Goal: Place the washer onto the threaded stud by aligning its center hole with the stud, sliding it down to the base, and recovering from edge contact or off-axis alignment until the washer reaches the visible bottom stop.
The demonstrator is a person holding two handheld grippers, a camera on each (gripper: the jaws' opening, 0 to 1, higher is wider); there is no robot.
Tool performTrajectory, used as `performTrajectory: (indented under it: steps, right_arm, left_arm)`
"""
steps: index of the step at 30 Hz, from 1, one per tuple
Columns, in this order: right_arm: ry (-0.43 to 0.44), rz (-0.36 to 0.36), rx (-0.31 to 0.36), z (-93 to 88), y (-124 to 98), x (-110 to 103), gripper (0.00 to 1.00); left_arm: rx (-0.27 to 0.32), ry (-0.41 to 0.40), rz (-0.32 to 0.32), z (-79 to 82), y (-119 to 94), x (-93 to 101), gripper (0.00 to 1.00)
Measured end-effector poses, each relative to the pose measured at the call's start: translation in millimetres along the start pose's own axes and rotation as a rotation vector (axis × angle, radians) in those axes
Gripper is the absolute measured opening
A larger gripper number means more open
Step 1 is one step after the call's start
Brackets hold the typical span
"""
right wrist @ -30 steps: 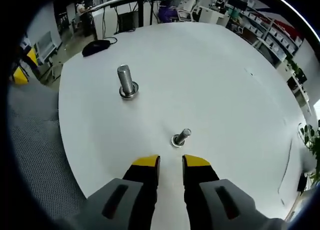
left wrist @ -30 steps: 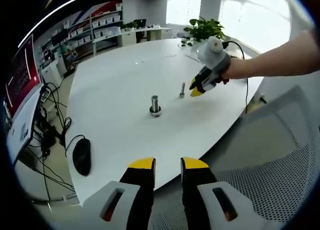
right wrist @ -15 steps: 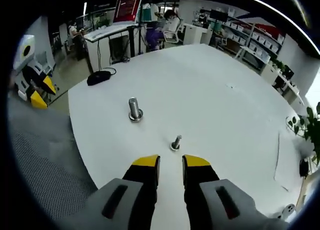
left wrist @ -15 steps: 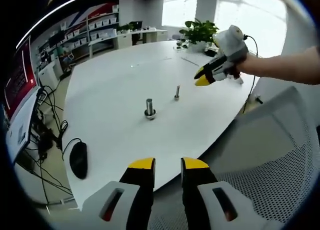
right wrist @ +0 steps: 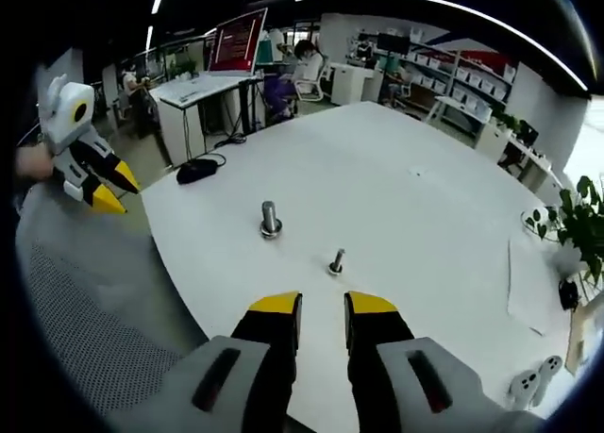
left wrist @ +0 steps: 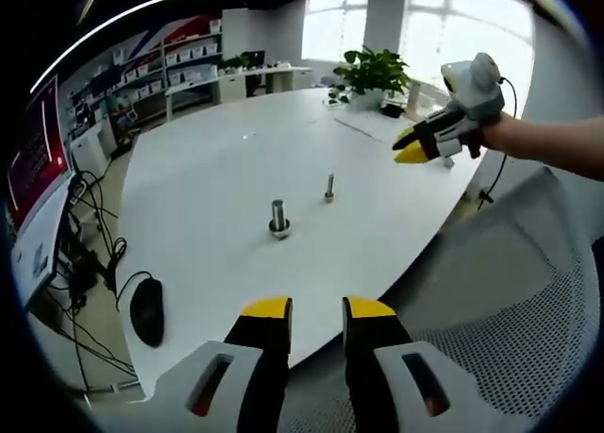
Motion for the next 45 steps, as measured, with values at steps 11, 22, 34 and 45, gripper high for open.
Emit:
performTrajectory:
  steps: [11, 22, 34, 45]
  right_arm:
    - [0.090, -0.018, 0.061, -18.5, -40, -8, 0.21]
    - [0.156, -0.041, 0.082, -30.8, -66, -8, 0.21]
    - [0.218, -0.035, 0.079, -46.7, -66, -13, 0.24]
    - [0.246, -0.031, 0.039, -56.8, -61, -9, 0.26]
  left_arm:
    - [0.014, 0.000, -0.003, 1.9, -2, -0.5, 0.21]
    - [0.059, -0.008, 0.007, 5.6, -5, -2.4, 0.21]
    - [0.107, -0.010, 0.002, 10.4, -7, -1.2, 0.21]
    - [0.124, -0.026, 0.015, 13.3, -8, -1.3, 0.21]
Point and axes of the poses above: the point that each gripper's makers call its tool centre point, and the gripper's own axes: y roughly forward along the fingers, x roughly to its right, z roughly out of its top, the point moved 9 cm from there along -y, roughly backward along the fingers, and after that the axes turned 8 degrees about y, right-handed, at the moved point
